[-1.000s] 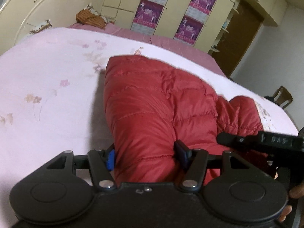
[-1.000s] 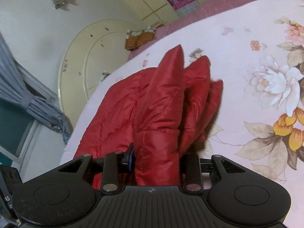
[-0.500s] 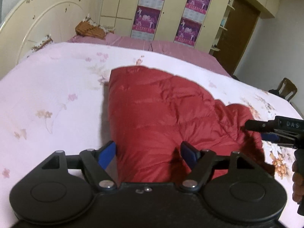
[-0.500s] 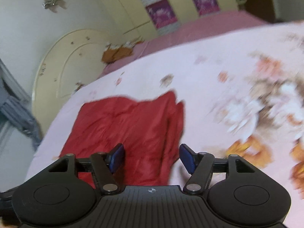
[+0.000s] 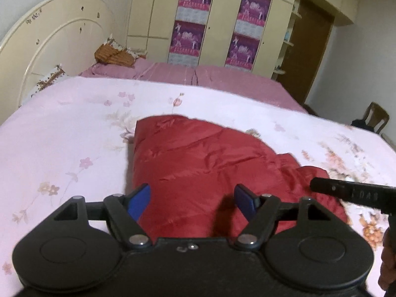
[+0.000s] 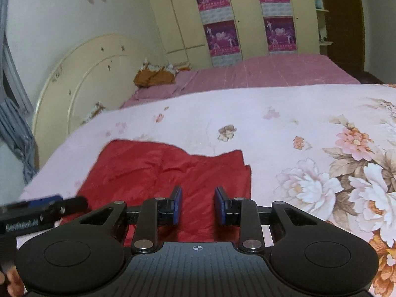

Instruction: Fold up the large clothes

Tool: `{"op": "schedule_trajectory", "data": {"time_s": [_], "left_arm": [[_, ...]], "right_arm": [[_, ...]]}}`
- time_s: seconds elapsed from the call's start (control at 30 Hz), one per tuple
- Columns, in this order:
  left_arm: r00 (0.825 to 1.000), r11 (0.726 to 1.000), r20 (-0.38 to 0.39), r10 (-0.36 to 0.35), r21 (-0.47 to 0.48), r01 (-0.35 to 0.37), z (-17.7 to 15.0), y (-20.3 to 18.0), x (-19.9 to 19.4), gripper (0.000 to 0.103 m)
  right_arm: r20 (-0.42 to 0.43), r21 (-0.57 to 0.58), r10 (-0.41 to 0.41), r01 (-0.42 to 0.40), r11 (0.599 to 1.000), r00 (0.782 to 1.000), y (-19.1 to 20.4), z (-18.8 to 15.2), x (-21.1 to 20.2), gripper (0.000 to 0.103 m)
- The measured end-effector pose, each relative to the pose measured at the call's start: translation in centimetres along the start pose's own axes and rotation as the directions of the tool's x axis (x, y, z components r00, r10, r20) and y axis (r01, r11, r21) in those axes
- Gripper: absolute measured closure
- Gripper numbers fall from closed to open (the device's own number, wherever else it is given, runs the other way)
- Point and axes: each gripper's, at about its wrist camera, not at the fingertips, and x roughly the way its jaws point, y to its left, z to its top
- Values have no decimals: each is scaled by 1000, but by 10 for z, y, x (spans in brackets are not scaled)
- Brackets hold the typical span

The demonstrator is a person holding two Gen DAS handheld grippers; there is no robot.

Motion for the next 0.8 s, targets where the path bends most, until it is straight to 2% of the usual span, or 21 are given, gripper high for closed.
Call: {"op": "schedule_trajectory", "data": {"time_s": [0.1,0.27,0.37,0.57,0.8], "left_arm": [[1000,1000,-30,9,3,-8,-5,3,18,28],[998,1000,-70,7,-24,-9,-9,11,35,24],[997,1000,-70,18,-9,-19,-8,9,31,26],[1000,1000,-15,-16,-8,16,-18,7,-18,30],[999,999,-27,-47,-15,47,-55,-4,-68,30]], "right_arm": [[-22,-9,-43,43,999,999,-1,-5,22,73],[-77,-18,-67,66,998,995,-8,-20,54,73],[-106,-5,-63,63,998,992,-13,-17,57,73],[-52,30,-12,14,999,999,-11,-11,7,73],[-40,-42,51,-53,998,998,9,-42,-51,73]]}}
